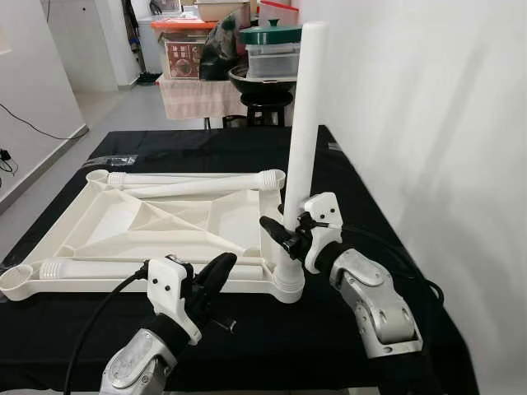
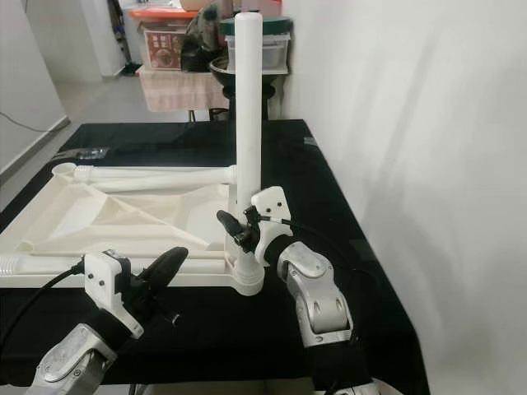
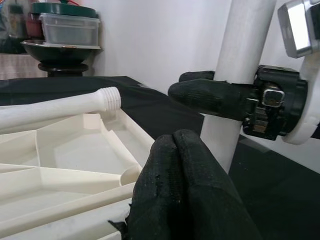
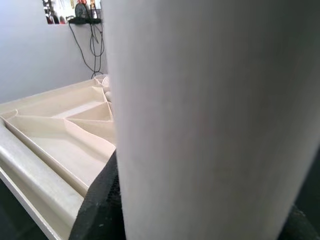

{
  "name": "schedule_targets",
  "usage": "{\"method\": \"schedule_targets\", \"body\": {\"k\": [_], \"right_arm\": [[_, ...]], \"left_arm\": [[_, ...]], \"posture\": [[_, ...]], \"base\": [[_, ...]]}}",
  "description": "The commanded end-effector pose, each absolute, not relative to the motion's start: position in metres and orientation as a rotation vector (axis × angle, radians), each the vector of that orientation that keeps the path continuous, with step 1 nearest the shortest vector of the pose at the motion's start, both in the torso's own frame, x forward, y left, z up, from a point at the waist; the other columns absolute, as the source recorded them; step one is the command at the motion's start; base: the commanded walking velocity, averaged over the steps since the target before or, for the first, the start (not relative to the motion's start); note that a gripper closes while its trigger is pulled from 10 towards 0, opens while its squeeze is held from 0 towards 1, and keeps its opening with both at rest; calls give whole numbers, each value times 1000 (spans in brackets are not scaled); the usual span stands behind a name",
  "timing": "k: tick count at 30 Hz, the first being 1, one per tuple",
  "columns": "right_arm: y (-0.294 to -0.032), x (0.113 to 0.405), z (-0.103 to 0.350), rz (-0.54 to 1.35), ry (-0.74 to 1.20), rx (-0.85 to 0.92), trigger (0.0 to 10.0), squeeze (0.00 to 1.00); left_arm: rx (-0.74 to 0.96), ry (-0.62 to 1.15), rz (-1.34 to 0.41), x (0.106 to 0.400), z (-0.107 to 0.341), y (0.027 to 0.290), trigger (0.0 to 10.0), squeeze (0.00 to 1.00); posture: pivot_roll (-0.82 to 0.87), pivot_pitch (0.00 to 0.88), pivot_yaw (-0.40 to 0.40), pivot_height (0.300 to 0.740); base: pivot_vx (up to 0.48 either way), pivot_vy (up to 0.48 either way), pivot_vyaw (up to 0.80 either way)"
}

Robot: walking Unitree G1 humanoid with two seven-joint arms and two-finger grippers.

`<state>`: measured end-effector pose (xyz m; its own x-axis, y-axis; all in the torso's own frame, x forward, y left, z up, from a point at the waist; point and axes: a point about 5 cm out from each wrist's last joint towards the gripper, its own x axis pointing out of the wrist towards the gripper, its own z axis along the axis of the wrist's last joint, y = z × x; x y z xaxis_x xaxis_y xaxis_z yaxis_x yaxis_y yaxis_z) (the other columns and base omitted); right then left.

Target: Building children table

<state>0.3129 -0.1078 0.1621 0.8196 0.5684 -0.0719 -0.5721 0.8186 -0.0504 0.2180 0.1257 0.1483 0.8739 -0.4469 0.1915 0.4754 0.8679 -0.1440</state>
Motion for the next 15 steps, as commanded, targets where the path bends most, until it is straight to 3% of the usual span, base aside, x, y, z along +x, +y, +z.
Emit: {"method": "schedule_targets", "body": {"k": [1, 2, 7, 9, 10, 11, 15], "right_arm": [[-113, 309, 139, 594, 189, -90, 10000, 698], [-111, 310, 143, 636, 177, -80, 10000, 1000], [-104, 310, 153, 748, 144, -73, 10000, 1000], [-102, 315, 169, 955, 62, -113, 10000, 945], [-102, 315, 169, 955, 62, -113, 10000, 945], [-104, 316, 173, 1046, 47, -141, 10000, 0], [-112, 322, 188, 1276, 39, -168, 10000, 0]], "left_arm": [[-179, -140, -481, 220, 146, 127, 10000, 0], [-180, -140, -482, 220, 146, 126, 10000, 0], [-182, -139, -486, 221, 146, 125, 10000, 0], [-186, -138, -489, 222, 146, 125, 10000, 0], [-186, -138, -489, 222, 146, 125, 10000, 0], [-187, -139, -489, 222, 146, 124, 10000, 0], [-189, -140, -487, 223, 145, 123, 10000, 0]], "posture": [[-94, 10, -4, 740], [-91, 8, -3, 740], [-89, 4, -2, 740], [-87, 0, -5, 740], [-87, 0, -5, 740], [-84, 0, -9, 740], [-80, 0, -16, 740]], "base": [[0, 0, 0], [0, 0, 0], [0, 0, 0], [0, 0, 0], [0, 0, 0], [0, 0, 0], [0, 0, 0]]}}
